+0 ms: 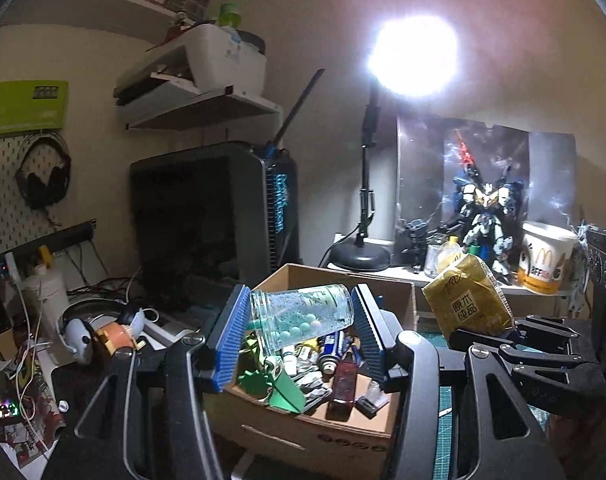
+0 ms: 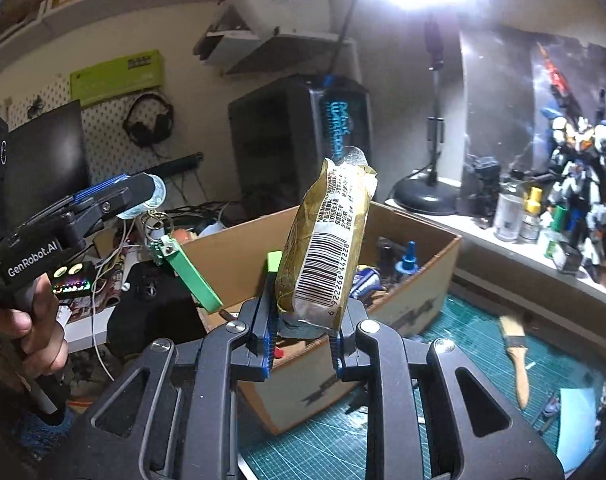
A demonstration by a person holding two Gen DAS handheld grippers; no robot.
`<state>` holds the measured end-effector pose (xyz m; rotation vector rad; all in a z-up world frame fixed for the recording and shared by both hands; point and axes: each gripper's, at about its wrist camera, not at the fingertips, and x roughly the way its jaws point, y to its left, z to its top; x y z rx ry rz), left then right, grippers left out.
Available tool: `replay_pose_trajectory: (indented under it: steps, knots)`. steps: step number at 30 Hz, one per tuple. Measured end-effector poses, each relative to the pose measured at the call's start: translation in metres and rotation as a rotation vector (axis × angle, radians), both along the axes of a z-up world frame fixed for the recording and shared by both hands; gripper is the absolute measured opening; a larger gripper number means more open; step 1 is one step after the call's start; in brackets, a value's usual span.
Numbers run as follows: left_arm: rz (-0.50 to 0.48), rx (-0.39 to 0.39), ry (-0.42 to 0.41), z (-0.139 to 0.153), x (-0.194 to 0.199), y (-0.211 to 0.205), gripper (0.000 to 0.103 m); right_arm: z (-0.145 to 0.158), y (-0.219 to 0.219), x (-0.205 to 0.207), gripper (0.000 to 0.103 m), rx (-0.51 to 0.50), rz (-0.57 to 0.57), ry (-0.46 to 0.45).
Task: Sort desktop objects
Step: 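Lower the jar and packet into the box and open both tools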
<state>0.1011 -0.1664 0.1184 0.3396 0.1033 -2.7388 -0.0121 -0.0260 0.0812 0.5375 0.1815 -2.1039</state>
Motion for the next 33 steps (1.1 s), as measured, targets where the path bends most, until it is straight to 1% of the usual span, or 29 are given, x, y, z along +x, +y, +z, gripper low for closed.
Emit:
replay_pose_trajectory:
  steps: [9, 14, 16, 21, 23, 25, 28, 31, 33]
  knots:
    - [0.026, 0.015, -0.034, -0.007, -0.005, -0.010, 0.052, -0.006, -0.016, -0.001, 0.020, 0.012, 0.046, -0.018]
    - [0.007, 0.014, -0.060, -0.007, -0.015, -0.014, 0.052, -0.002, -0.018, -0.007, 0.020, 0.027, 0.081, -0.022]
    - [0.001, 0.004, -0.073, -0.006, -0.019, -0.015, 0.052, 0.003, -0.019, -0.012, 0.020, 0.044, 0.084, -0.010]
    - [-0.028, -0.019, -0.128, 0.000, -0.048, -0.025, 0.052, 0.013, -0.027, -0.032, 0.020, 0.070, 0.120, -0.017]
    - [-0.059, -0.025, -0.154, 0.001, -0.062, -0.030, 0.052, 0.014, -0.033, -0.041, 0.020, 0.101, 0.116, -0.012]
    - [-0.080, -0.027, -0.182, 0.000, -0.075, -0.034, 0.052, 0.012, -0.042, -0.051, 0.020, 0.127, 0.122, -0.028]
    - [-0.097, -0.033, -0.241, -0.006, -0.098, -0.042, 0.052, 0.003, -0.059, -0.066, 0.020, 0.178, 0.134, -0.058]
    - [-0.093, -0.040, -0.303, -0.017, -0.121, -0.051, 0.052, -0.007, -0.074, -0.078, 0.020, 0.222, 0.143, -0.081]
    - [-0.090, -0.032, -0.338, -0.023, -0.135, -0.059, 0.052, -0.014, -0.085, -0.086, 0.020, 0.251, 0.149, -0.095]
